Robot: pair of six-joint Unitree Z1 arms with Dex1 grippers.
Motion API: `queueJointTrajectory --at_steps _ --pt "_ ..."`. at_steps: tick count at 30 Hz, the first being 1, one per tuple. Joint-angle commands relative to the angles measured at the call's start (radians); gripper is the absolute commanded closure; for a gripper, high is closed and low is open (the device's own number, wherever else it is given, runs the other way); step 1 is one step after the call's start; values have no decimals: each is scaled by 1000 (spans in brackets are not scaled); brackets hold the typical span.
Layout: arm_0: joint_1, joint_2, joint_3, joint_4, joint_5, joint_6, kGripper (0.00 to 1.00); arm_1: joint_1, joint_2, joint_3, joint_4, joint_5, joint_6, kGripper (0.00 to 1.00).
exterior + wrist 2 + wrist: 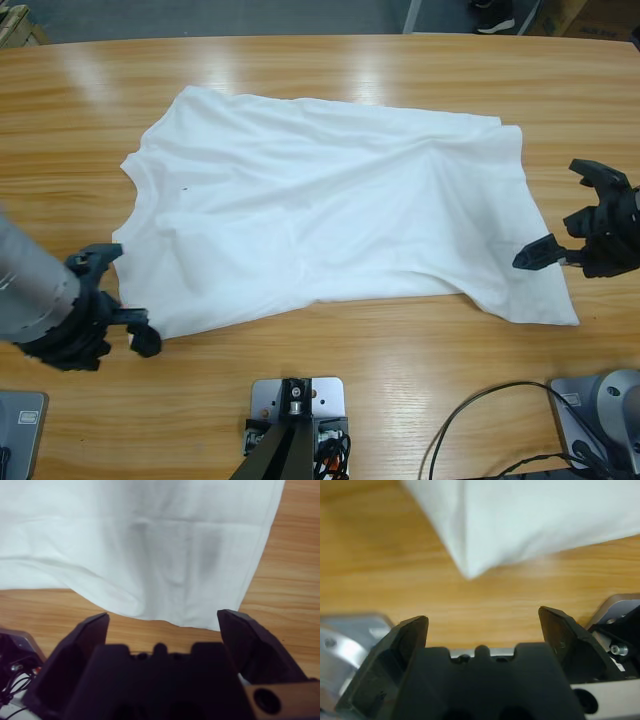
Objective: Fold clothes
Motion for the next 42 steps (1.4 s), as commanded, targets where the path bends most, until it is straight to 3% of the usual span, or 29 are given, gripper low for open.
queueJointTrajectory --at_steps 1,12,14,16,20,22,25,26,27,36,42 --pt "-5 -33 113 -180 81 248 69 -2 3 41 -24 30 11 110" --pt "-4 -88 297 -461 35 224 89 -2 19 53 -48 39 11 110" --pt "-4 -95 298 -473 27 220 238 -2 19 55 -51 40 10 110" --pt "-4 -118 298 -490 19 224 557 -2 27 55 -58 45 8 110" --pt "-4 -165 297 -496 20 223 602 5 43 63 -76 51 6 110" --pt "-4 -166 308 -496 17 231 759 7 48 64 -80 51 7 110" --pt "-4 -166 333 -496 5 231 759 7 42 64 -80 51 7 110" --pt "-4 -167 343 -496 -6 230 823 7 42 64 -80 51 7 110" --pt "-4 -172 351 -496 -12 230 978 7 43 65 -80 50 7 110" --pt "-4 -168 358 -455 -55 202 1000 7 51 66 -83 51 7 110" --pt "-4 -30 220 -184 -67 121 1000 7 51 66 -83 50 7 110"
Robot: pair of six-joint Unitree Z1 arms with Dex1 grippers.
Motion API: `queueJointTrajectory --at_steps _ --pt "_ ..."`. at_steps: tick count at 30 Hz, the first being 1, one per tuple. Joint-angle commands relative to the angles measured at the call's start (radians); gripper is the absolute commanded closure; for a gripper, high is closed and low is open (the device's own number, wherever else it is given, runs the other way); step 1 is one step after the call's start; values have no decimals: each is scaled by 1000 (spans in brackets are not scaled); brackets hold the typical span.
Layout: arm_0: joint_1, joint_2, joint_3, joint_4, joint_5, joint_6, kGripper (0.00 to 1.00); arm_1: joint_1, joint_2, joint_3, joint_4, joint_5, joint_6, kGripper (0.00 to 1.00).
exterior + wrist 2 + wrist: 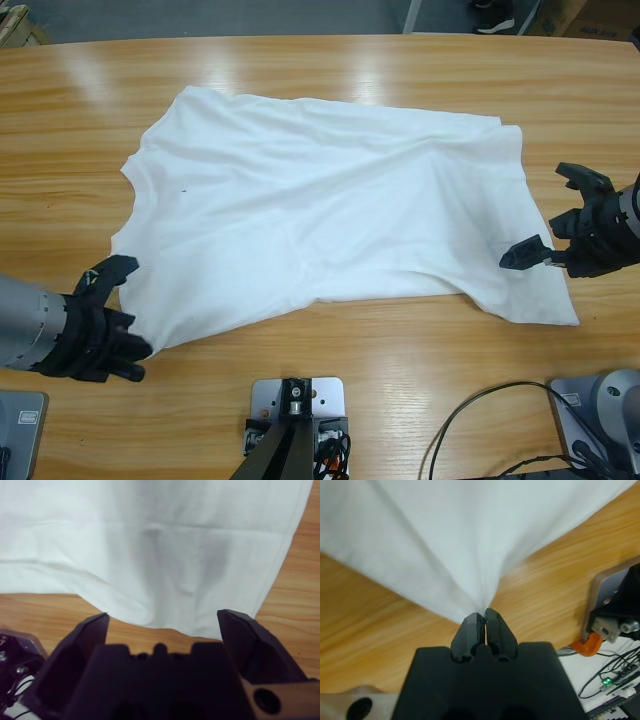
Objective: Fold clothes
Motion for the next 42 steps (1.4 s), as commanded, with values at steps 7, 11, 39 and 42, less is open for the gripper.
queueJointTrajectory --at_steps 7,11,39,42 --pt "-4 94 -135 257 -50 -141 1000 7 33 30 -12 12 6 88" --pt "16 -36 -129 248 -44 -155 438 7 42 30 -17 14 6 23" --pt "125 28 84 -140 -50 -504 489 9 60 35 -29 35 -1 32" --pt "125 9 91 -138 -51 -502 502 9 60 34 -29 36 -1 32"
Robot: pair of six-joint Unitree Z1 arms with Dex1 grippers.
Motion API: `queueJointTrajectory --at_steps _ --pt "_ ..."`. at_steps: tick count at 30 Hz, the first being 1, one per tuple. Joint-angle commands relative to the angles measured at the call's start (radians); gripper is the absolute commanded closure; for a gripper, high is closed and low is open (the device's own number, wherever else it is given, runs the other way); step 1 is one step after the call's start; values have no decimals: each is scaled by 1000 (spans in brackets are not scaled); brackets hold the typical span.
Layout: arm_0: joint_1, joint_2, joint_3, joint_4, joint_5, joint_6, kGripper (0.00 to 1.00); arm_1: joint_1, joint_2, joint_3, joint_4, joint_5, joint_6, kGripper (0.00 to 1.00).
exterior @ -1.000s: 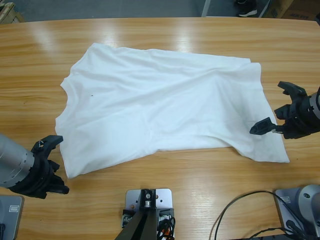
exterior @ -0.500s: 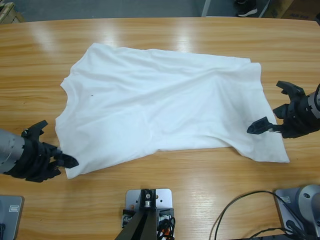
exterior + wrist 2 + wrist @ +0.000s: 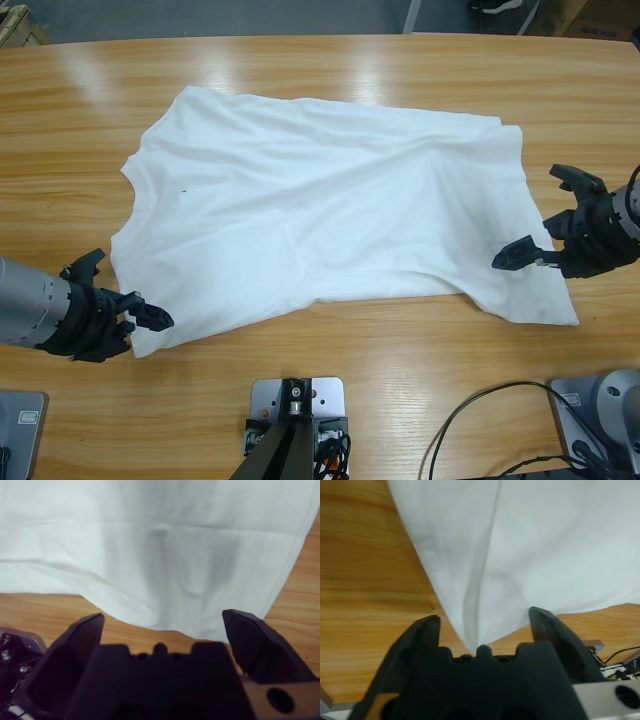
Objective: Fold clothes
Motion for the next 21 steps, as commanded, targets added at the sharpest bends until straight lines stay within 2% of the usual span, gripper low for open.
queueJointTrajectory --at_steps 1,9,13,14,21 --pt "10 -24 32 -25 -28 -9 506 9 42 26 -10 18 -1 34" --pt "10 -129 62 55 -45 -19 498 9 39 28 -11 19 -3 36" --pt "10 -115 97 28 -42 -68 393 9 38 28 -11 21 -3 36" --pt "10 -110 98 6 -41 -93 360 9 36 29 -11 21 -3 36" --pt "10 -80 186 -259 -42 -279 358 9 33 30 -11 26 -3 36"
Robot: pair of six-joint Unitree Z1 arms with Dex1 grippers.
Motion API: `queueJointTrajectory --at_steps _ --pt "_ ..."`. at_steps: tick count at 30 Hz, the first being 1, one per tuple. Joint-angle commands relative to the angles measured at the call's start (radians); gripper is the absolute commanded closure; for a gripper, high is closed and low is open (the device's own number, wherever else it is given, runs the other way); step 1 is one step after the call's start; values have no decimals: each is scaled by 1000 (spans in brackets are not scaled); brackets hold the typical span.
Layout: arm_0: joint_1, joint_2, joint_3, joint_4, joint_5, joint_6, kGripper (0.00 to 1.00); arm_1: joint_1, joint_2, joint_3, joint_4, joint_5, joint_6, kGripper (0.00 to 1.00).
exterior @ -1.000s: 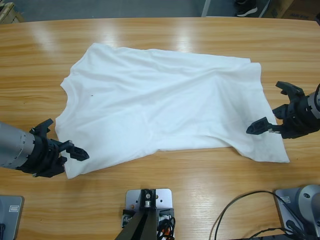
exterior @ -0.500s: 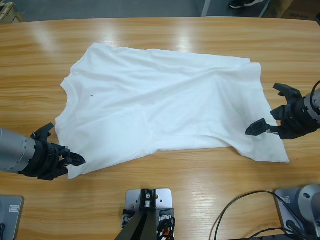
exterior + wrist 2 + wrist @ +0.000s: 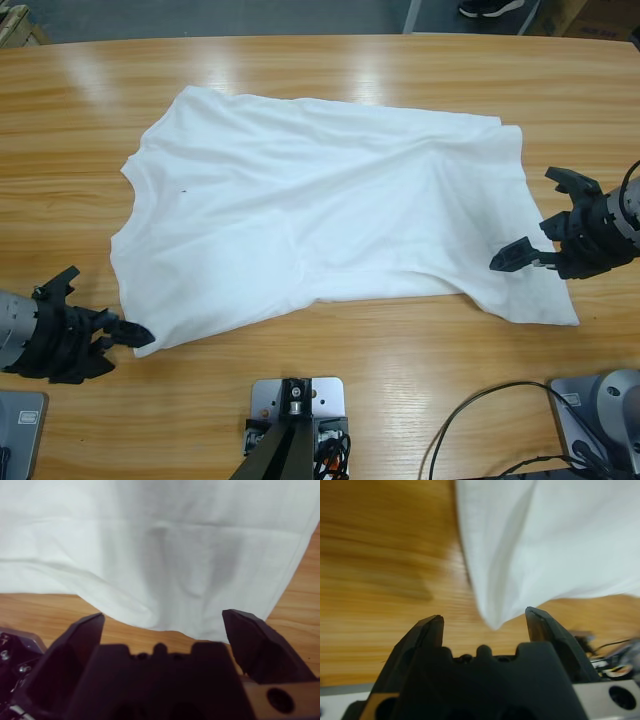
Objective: Fold clothes
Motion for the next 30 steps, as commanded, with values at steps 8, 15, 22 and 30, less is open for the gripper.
queueJointTrajectory --at_steps 8,15,22,30 --pt "5 -16 190 -309 -10 -191 818 9 30 31 -16 19 -3 55" --pt "-5 -35 200 -312 -6 -151 1000 9 30 32 -21 19 -3 55" --pt "-5 -41 198 -303 0 -130 1000 9 32 32 -21 24 -9 58" --pt "-5 -117 59 102 11 -27 1000 9 32 32 -22 31 -12 57"
